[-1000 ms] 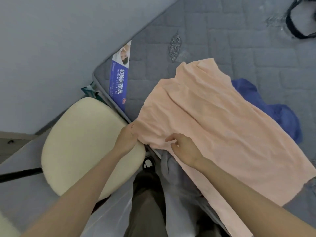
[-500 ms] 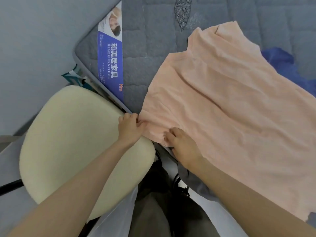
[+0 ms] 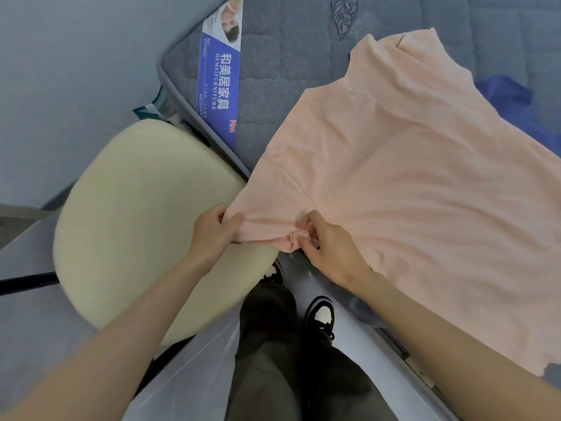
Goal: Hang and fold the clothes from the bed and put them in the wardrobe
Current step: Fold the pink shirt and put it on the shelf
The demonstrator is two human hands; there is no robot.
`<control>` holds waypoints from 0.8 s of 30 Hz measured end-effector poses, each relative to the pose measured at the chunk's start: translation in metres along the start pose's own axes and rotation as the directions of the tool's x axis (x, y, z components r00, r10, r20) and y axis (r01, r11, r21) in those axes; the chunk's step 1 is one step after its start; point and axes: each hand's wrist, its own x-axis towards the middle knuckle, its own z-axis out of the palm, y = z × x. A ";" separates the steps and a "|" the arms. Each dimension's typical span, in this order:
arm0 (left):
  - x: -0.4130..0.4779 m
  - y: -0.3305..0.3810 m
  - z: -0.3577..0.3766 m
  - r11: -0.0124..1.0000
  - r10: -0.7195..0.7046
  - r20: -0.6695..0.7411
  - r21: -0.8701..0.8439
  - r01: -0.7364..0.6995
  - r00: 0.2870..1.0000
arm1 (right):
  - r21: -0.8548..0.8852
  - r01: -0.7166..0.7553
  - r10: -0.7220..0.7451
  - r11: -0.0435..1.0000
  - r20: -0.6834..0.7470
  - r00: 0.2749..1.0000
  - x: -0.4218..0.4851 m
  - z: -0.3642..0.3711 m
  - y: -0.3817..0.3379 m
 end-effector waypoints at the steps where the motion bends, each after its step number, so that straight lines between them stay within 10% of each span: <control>1: -0.005 -0.004 -0.002 1.000 -0.012 0.000 -0.019 0.012 1.000 | -0.004 0.001 -0.001 1.000 0.010 1.000 -0.004 0.001 -0.003; 10: -0.003 -0.003 -0.015 0.975 -0.157 0.058 -0.150 0.164 0.986 | 0.297 -0.244 0.268 0.923 -0.044 0.962 -0.019 -0.003 -0.017; 15: 0.025 0.067 -0.006 0.817 -0.128 0.464 -0.453 0.358 0.877 | 0.468 -0.302 0.464 0.830 -0.283 0.839 -0.009 -0.024 -0.014; 20: 0.047 0.102 0.016 0.916 0.049 0.368 -0.388 0.105 0.929 | 0.700 -0.396 0.775 0.595 -0.367 0.514 0.002 -0.040 0.011; 24: 0.066 0.077 0.025 0.980 0.146 0.319 0.082 -0.181 0.936 | 0.643 -0.578 0.832 0.503 -0.178 0.526 0.002 -0.029 0.018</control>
